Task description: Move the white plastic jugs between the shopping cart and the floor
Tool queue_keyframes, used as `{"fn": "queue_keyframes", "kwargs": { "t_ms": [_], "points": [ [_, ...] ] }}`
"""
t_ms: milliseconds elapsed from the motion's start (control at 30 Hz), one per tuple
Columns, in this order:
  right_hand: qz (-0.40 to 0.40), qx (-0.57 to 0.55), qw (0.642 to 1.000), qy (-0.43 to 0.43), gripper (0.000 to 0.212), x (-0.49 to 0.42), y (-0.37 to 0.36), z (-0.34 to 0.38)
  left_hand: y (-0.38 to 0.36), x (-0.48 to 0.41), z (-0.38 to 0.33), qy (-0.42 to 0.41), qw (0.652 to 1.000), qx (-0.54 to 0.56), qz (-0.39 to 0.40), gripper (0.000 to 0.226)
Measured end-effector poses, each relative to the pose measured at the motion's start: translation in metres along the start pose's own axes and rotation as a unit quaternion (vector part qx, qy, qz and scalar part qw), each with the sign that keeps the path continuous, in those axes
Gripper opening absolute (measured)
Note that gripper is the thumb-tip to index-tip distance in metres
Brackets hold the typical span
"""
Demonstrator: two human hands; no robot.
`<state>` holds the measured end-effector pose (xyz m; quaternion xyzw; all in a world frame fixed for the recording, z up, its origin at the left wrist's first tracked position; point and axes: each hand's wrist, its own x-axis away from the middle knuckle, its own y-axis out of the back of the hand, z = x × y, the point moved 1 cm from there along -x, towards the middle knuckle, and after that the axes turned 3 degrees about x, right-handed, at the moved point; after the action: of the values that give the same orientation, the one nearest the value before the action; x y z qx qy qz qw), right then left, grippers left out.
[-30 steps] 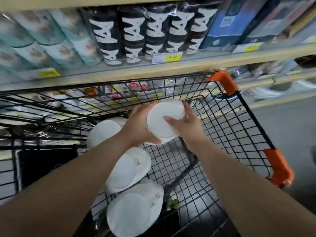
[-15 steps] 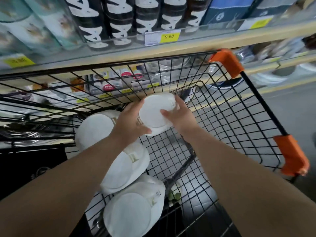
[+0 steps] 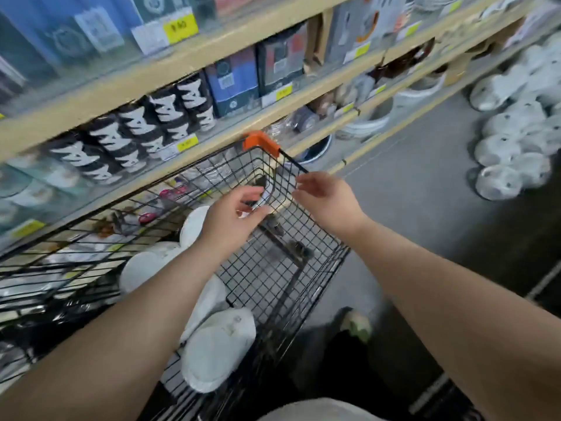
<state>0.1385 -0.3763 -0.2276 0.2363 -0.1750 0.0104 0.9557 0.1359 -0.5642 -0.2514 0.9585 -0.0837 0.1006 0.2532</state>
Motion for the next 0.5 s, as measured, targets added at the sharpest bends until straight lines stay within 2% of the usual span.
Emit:
{"fn": "queue_keyframes", "kwargs": {
  "t_ms": [167, 333, 500],
  "points": [
    [-0.058, -0.028, 0.998, -0.009, 0.027, 0.008, 0.12, -0.028, -0.071, -0.017, -0.094, -0.037, 0.998, 0.003, 0.045, 0.034],
    [-0.116, -0.023, 0.993, 0.002, 0.021, 0.009, 0.242, -0.07, -0.174, -0.049, -0.174, -0.079, 0.994, 0.04, 0.061, 0.033],
    [-0.184, -0.026, 0.982, -0.024, 0.02, 0.004, 0.344, -0.116, -0.273, -0.083, -0.256, -0.122, 0.983, 0.03, 0.136, 0.029]
  ]
}}
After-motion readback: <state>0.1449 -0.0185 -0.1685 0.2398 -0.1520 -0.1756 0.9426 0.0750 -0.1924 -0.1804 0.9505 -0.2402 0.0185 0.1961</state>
